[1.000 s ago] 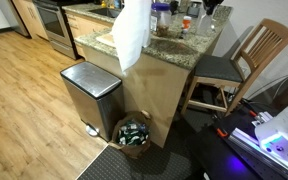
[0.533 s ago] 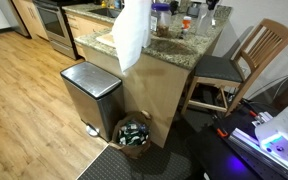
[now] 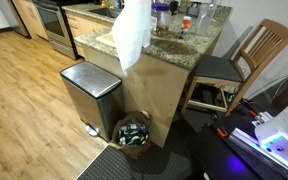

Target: Pick the silver spoon on the counter and put it in the cup

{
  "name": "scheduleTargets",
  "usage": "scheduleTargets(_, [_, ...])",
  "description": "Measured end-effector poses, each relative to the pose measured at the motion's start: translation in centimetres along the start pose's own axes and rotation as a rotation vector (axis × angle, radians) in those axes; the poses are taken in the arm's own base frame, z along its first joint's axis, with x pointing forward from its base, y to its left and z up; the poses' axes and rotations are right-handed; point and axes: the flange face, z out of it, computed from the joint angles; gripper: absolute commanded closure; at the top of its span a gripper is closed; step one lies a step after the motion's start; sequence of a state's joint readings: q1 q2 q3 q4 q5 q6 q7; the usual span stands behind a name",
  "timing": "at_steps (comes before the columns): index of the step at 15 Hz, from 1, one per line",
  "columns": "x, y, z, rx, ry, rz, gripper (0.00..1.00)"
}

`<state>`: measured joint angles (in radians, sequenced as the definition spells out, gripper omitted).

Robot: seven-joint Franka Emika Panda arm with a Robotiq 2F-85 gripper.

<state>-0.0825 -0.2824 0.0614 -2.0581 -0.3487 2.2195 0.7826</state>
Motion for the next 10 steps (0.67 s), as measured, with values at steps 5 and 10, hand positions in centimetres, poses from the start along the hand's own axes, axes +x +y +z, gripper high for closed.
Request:
scheduleTargets(5, [-0.2,-0.3,-0.1,0.001,0.001,-0.004,1.0])
scheduleTargets(10, [3.6,1.5,0.1,0.049,0.105,0.113,1.0])
